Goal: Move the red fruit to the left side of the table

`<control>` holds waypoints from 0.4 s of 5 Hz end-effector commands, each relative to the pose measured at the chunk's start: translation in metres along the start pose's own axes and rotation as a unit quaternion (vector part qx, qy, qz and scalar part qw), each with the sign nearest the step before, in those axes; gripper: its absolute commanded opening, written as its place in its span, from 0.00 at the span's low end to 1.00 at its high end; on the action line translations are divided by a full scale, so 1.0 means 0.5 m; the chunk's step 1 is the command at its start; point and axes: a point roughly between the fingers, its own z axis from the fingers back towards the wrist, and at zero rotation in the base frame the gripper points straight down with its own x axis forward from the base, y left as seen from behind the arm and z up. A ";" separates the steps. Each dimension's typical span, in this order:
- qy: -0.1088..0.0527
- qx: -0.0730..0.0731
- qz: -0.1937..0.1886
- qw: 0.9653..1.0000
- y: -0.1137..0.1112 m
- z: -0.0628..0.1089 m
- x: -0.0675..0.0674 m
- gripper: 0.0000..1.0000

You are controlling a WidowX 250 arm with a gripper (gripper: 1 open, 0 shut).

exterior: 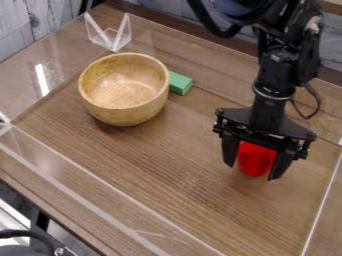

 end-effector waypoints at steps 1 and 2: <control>-0.012 -0.005 0.004 1.000 0.004 0.015 0.012 0.00; -0.019 -0.010 0.003 1.000 0.017 0.043 0.029 0.00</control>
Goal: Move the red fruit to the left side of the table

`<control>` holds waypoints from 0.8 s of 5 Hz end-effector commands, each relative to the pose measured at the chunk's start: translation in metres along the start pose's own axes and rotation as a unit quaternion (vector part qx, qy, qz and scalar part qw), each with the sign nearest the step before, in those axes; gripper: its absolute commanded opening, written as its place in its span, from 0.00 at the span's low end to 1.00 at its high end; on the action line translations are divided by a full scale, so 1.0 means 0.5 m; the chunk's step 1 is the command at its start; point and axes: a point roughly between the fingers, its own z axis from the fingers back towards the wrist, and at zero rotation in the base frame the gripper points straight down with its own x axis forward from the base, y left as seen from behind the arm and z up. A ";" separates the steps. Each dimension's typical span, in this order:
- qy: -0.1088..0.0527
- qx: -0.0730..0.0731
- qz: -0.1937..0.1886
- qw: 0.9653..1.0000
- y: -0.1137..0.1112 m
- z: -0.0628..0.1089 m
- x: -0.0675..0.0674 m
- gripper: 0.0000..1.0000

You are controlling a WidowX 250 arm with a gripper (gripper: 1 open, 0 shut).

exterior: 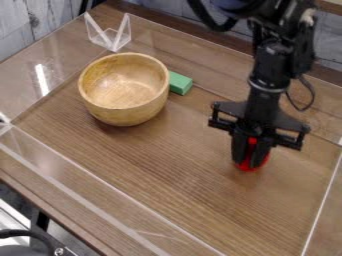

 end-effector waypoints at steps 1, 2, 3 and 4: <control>-0.041 -0.021 0.007 0.999 0.021 0.067 0.049 0.00; -0.051 -0.028 0.014 0.998 0.061 0.081 0.090 0.00; -0.058 -0.026 0.015 0.998 0.109 0.082 0.136 0.00; -0.058 -0.023 -0.001 0.998 0.131 0.066 0.161 0.00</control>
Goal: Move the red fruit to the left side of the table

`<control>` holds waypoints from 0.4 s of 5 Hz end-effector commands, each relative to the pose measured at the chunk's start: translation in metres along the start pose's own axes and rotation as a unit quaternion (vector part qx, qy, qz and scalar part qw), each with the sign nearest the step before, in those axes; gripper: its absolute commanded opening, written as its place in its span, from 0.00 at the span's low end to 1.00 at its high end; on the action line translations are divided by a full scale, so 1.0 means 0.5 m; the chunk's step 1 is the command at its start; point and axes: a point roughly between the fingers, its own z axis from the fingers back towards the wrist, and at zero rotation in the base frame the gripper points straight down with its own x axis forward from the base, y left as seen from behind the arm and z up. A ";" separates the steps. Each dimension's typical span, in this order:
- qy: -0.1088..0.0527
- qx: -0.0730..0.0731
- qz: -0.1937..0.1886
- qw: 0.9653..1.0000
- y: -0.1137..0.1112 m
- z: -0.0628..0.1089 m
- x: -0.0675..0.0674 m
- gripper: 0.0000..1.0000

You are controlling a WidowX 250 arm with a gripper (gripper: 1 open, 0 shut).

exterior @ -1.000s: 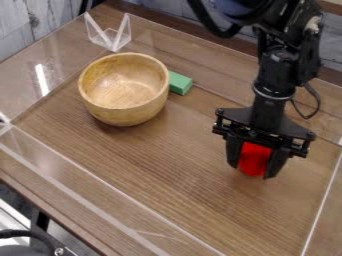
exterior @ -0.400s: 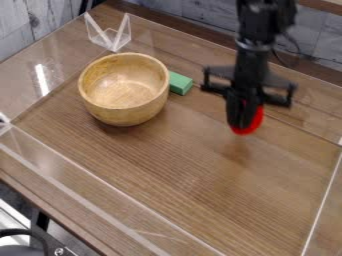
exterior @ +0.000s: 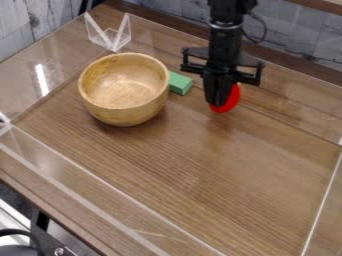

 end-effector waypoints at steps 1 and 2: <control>-0.030 -0.003 -0.006 1.000 0.010 0.021 0.032 0.00; -0.027 -0.002 -0.008 1.000 0.019 0.011 0.041 0.00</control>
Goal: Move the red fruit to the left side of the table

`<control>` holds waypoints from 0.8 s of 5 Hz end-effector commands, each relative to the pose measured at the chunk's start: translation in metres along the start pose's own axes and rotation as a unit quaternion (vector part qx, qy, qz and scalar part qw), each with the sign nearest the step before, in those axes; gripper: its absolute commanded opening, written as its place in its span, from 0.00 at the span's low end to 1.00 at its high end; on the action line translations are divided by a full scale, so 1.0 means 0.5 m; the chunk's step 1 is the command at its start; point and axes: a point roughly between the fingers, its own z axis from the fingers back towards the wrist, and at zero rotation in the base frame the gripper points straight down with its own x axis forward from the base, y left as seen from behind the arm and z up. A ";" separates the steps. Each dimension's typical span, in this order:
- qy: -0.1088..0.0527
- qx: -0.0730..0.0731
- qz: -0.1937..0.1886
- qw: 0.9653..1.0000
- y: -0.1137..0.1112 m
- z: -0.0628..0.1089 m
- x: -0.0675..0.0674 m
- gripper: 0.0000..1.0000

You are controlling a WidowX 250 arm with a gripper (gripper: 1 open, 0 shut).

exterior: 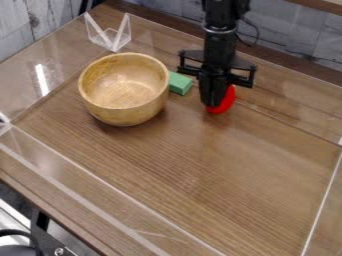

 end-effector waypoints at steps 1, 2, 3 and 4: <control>-0.028 -0.001 -0.002 1.000 0.015 0.025 0.028 0.00; -0.025 0.000 -0.006 1.000 0.021 0.017 0.030 1.00; -0.026 -0.002 -0.006 1.000 0.025 0.019 0.031 1.00; -0.031 0.000 -0.004 1.000 0.031 0.019 0.035 1.00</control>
